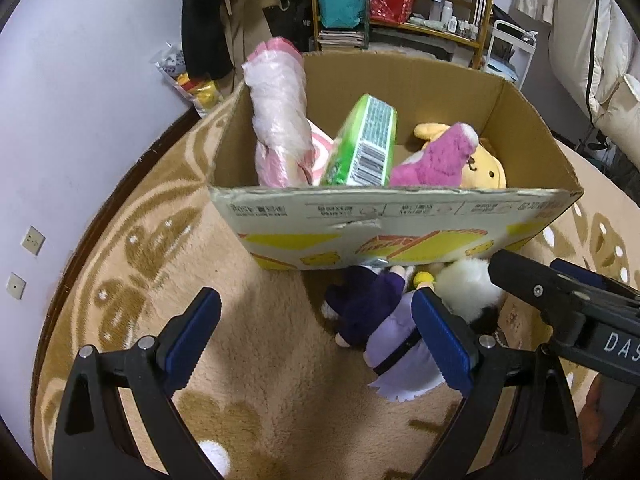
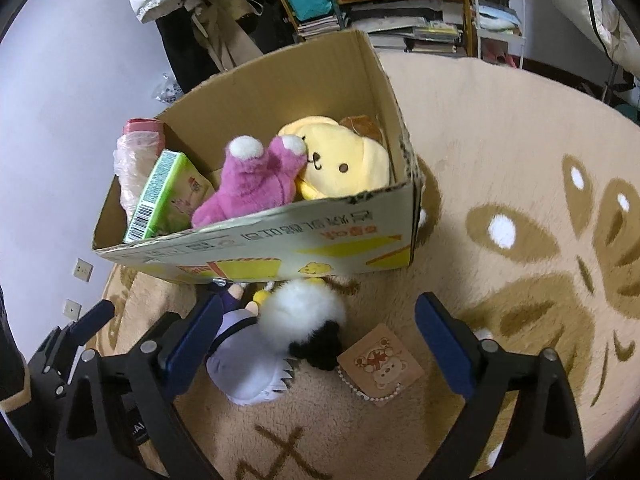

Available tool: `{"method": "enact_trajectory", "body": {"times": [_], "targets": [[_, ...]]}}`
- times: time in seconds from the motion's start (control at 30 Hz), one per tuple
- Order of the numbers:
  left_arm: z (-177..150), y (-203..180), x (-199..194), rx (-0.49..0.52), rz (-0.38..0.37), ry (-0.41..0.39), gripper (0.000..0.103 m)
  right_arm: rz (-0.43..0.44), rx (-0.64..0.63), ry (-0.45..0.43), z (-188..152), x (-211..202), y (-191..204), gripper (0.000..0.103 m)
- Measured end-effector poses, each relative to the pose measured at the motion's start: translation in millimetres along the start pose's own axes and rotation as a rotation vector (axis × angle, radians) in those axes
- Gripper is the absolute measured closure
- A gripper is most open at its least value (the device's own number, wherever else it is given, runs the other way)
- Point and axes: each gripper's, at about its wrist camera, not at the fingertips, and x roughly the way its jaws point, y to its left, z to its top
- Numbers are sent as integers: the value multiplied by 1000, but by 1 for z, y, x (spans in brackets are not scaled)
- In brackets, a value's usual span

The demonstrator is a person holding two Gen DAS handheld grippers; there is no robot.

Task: Organize soft objects
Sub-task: 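Move both open tools down toward the purple-and-white plush doll beside the box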

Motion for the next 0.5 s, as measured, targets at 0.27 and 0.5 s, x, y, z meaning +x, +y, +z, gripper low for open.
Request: {"method": "enact_trajectory", "body": {"times": [0.27,0.5], "targets": [[-1,-6,13,3,-35,28,7,16,29,28,1,11,-7,2],[-2,-7,23,-29,-90,48,8,37,59,47,4,15,-15,7]]}}
